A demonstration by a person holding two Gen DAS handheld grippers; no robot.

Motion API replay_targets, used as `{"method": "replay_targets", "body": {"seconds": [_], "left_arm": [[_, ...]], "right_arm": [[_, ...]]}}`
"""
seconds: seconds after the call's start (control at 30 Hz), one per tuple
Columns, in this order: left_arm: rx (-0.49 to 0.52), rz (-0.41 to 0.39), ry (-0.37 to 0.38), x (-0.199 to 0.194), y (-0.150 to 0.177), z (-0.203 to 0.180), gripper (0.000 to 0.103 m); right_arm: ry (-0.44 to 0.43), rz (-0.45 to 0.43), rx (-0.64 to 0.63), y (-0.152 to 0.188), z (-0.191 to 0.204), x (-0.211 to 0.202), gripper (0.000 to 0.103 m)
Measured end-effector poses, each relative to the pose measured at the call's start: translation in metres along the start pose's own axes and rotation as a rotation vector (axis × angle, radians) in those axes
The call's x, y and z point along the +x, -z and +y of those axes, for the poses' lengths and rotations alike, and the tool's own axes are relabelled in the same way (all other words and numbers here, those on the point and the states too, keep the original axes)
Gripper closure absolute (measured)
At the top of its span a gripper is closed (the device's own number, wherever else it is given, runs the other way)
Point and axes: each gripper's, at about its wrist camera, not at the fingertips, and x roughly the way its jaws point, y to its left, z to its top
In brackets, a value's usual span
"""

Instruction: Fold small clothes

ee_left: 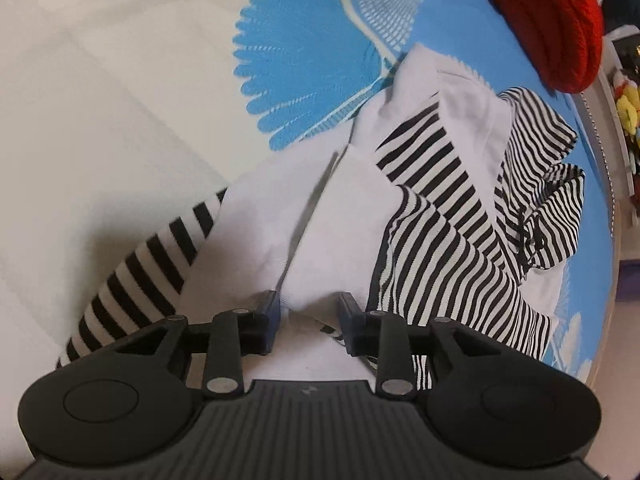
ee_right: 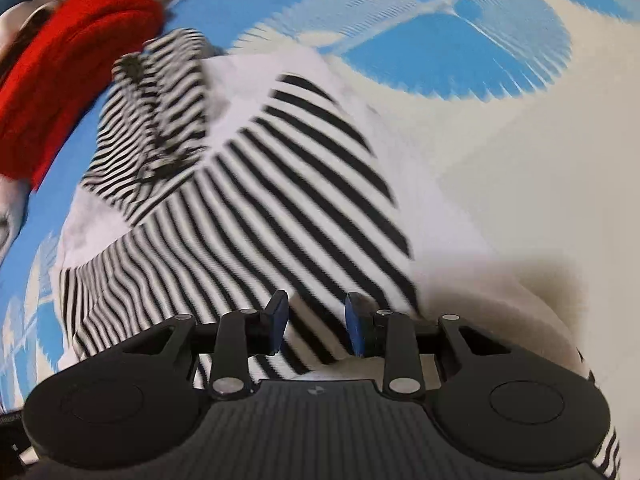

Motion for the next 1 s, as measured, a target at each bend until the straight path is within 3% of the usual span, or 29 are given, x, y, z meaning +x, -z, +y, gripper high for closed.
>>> {"method": "replay_targets", "body": {"seconds": [0.17, 0.4, 0.5, 0.6, 0.73, 0.77, 0.8, 1.0], "left_arm": [[-0.008, 0.004, 0.039, -0.007, 0.003, -0.002, 0.06], [-0.067, 0.017, 0.103, -0.011, 0.007, 0.001, 0.06], [-0.075, -0.037, 0.133, -0.026, 0.008, -0.001, 0.06], [-0.021, -0.096, 0.13, -0.029, 0.003, -0.008, 0.06], [-0.068, -0.026, 0.115, -0.011, 0.0, -0.005, 0.065], [-0.049, -0.032, 0.106, -0.011, 0.001, -0.005, 0.083], [-0.018, -0.043, 0.099, -0.013, 0.001, -0.008, 0.091], [0.344, -0.341, 0.108, -0.064, 0.023, -0.059, 0.091]], "right_arm": [[0.011, -0.016, 0.011, -0.003, -0.003, -0.003, 0.071], [0.028, -0.014, 0.026, -0.006, -0.004, -0.003, 0.071], [0.03, -0.014, 0.02, -0.006, -0.004, -0.003, 0.071], [0.032, -0.013, 0.014, -0.006, -0.004, -0.002, 0.071], [0.037, -0.012, 0.012, -0.006, -0.003, -0.002, 0.071], [0.038, -0.012, 0.013, -0.006, -0.003, -0.003, 0.071], [0.04, -0.015, 0.013, -0.006, -0.003, -0.003, 0.071], [0.025, -0.102, -0.072, -0.007, 0.008, -0.016, 0.07]]}}
